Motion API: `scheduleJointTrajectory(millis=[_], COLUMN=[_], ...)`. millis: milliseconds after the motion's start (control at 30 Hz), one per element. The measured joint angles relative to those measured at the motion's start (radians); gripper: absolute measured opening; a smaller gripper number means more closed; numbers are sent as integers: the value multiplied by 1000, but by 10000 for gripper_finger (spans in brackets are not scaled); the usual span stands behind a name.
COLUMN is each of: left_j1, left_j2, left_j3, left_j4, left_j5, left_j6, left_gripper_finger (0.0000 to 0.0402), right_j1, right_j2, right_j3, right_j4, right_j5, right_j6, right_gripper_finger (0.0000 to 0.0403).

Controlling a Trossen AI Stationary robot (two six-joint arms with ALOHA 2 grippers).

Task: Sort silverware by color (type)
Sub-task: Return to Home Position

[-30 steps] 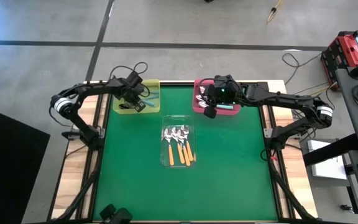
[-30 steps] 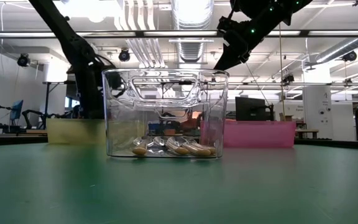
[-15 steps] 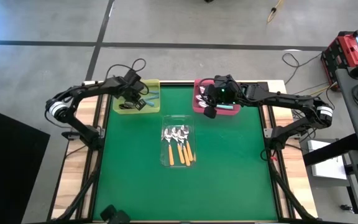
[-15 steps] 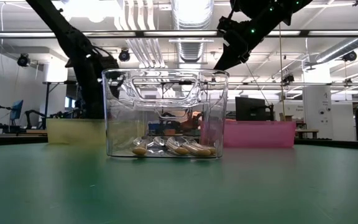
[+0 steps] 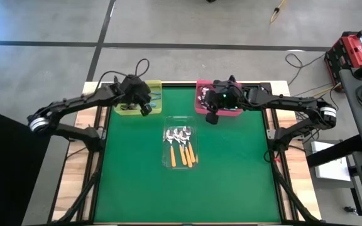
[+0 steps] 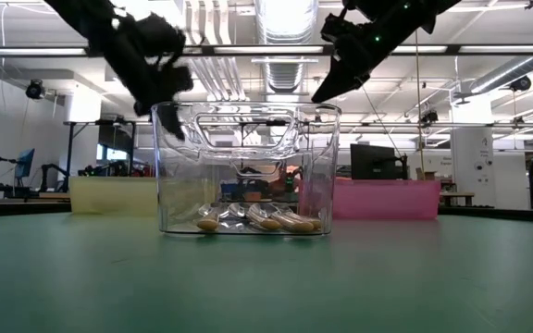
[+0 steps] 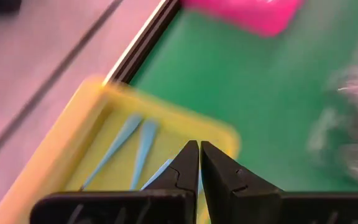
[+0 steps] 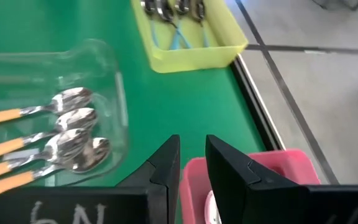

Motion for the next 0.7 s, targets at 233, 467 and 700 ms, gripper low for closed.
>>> scheduleJointTrajectory(millis=[233,467,700], left_j1=[-232,-387,-433], left_j2=[-156,-342,-540], left_j3=[-59,-207,-359], left_j4=[83,191,305], left_j5=[1,2,1], left_j6=[30,-22,-93], left_gripper_finger=[0,0,0], right_j1=[41,76,105], right_j2=[-5,-44,-178], right_j3=[-10,-78,-214], right_j4=[20,96,228], right_j5=[-70,-90,-128], right_j6=[-28,-24,12], right_gripper_finger=[68,68,68])
